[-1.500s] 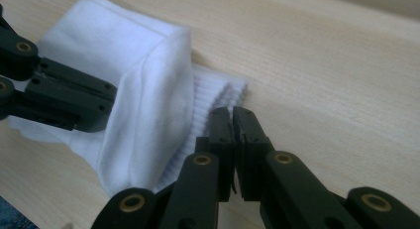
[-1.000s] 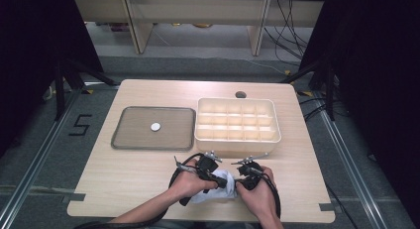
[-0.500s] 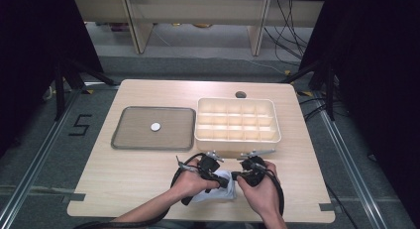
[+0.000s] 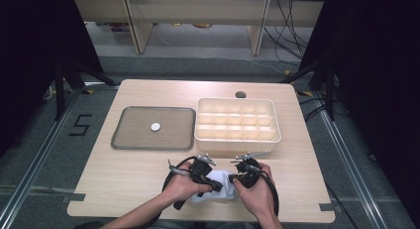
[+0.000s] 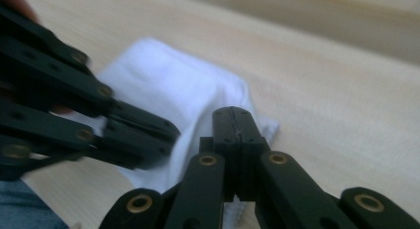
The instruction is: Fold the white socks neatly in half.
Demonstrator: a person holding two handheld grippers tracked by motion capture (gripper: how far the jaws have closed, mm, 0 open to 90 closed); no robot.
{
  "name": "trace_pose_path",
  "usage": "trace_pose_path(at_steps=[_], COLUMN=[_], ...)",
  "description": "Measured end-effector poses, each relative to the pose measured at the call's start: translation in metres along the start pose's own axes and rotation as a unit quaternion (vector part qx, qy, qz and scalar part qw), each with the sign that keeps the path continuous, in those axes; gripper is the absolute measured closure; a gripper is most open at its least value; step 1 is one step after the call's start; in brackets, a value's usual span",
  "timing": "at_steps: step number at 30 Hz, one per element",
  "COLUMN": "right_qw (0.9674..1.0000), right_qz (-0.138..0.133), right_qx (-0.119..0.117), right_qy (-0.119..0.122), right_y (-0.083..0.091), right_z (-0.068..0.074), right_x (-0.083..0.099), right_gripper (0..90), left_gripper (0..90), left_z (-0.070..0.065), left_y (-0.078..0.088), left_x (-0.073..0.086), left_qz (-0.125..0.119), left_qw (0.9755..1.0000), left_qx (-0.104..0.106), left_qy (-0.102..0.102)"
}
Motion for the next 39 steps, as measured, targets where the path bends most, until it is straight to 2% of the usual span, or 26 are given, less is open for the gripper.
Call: trace_pose_path(at_steps=[5,8,10,11,12,13,15,17,18,19,20,21,22,25,26,27,28,29,30,32,33,34,36,38,39], right_qw=[0.9994,0.9987,0.9985,0.9982,0.9986,0.9987,0.999,0.9992,0.9991,0.9993,0.9993,0.9993,0.9993,0.9993,0.9992,0.9994,0.9994,0.9995,0.9995,0.9993,0.9989,0.9987,0.9985,0.998,0.9982], right_qz=[-0.022,-0.028,-0.019,-0.018,-0.009,-0.006,0.02,0.028,0.028,0.033,0.033,0.036,0.036,0.036,0.038,0.035,0.028,0.028,0.02,0.022,0.024,0.034,0.038,0.054,0.055], right_qx=[-0.026,-0.036,-0.038,-0.04,-0.038,-0.033,-0.027,-0.015,-0.009,-0.008,-0.002,-0.006,0.0,-0.002,0.006,-0.002,-0.003,-0.008,-0.021,-0.026,-0.028,-0.029,-0.031,-0.033,-0.02], right_qy=[0.008,0.024,0.035,0.041,0.036,0.039,0.03,0.026,0.031,0.017,0.018,0.009,0.005,0.01,0.01,0.003,0.019,0.01,0.014,0.019,0.03,0.023,0.026,0.005,0.014], right_y=[0.022,0.02,0.013,0.009,0.006,0.001,-0.005,-0.01,-0.012,-0.011,-0.013,-0.013,-0.014,-0.017,-0.016,-0.014,-0.014,-0.012,-0.011,-0.01,-0.012,-0.012,-0.017,-0.02,-0.024], right_z=[0.014,0.026,0.03,0.03,0.03,0.028,0.025,0.02,0.016,0.015,0.012,0.011,0.01,0.007,0.007,0.011,0.011,0.015,0.018,0.025,0.027,0.03,0.03,0.03,0.028], right_x=[-0.012,-0.016,-0.017,-0.017,-0.016,-0.016,-0.014,-0.011,-0.009,-0.008,-0.007,-0.006,-0.005,-0.004,-0.004,-0.005,-0.005,-0.006,-0.007,-0.007,-0.007,-0.006,-0.005,-0.004,-0.003], right_gripper=[90.0,90.0,90.0,90.0,90.0,90.0,90.0,90.0,90.0,90.0,90.0,90.0,90.0,90.0,90.0,90.0,90.0,90.0,90.0,90.0,90.0,90.0,90.0,90.0,90.0], left_gripper=[83.8,83.5,83.3,83.5,83.8,84.3,85.5,86.3,86.6,87.0,87.3,87.7,87.9,88.0,87.6,86.7,85.9,85.1,83.8,79.0,75.1,70.4,65.4,60.4,58.8], left_z=[-0.003,-0.004,-0.004,-0.001,0.003,0.008,0.016,0.021,0.024,0.024,0.026,0.027,0.028,0.029,0.028,0.028,0.029,0.029,0.03,0.034,0.038,0.041,0.046,0.049,0.05], left_y=[0.002,0.01,0.022,0.028,0.033,0.038,0.042,0.04,0.037,0.034,0.032,0.03,0.028,0.028,0.03,0.032,0.035,0.04,0.045,0.051,0.052,0.053,0.054,0.053,0.051], left_x=[0.0,0.003,0.008,0.011,0.015,0.018,0.021,0.024,0.025,0.026,0.027,0.028,0.029,0.03,0.03,0.029,0.028,0.026,0.025,0.025,0.026,0.028,0.032,0.034,0.035], left_qz=[-0.002,-0.006,-0.008,-0.012,-0.018,-0.024,-0.024,-0.025,-0.021,-0.014,-0.008,-0.008,-0.006,-0.009,-0.01,-0.015,-0.03,-0.037,-0.044,-0.057,-0.063,-0.062,-0.063,-0.055,-0.054], left_qw=[1.0,0.9999,0.9998,0.9997,0.9996,0.9993,0.9991,0.999,0.9993,0.9991,0.999,0.999,0.9989,0.999,0.999,0.9989,0.9987,0.9982,0.9977,0.9963,0.9957,0.9952,0.9941,0.9934,0.9932], left_qx=[0.001,-0.003,-0.006,-0.013,-0.019,-0.027,-0.035,-0.035,-0.03,-0.035,-0.04,-0.041,-0.042,-0.037,-0.036,-0.035,-0.029,-0.037,-0.043,-0.051,-0.051,-0.053,-0.054,-0.06,-0.054], left_qy=[-0.005,-0.012,-0.017,-0.017,-0.013,-0.004,0.004,0.016,0.011,0.019,0.015,0.019,0.022,0.022,0.023,0.026,0.029,0.03,0.03,0.038,0.044,0.055,0.07,0.081,0.088])
Point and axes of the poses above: each handheld gripper's, and its own axes: y roughly backward along the jaws, x roughly out of its underside, z roughly to its left, the point moved 2 cm from there along -y, roughly forward along the jaws, and after that the axes turned 6 degrees about z, right-handed, at the moved point
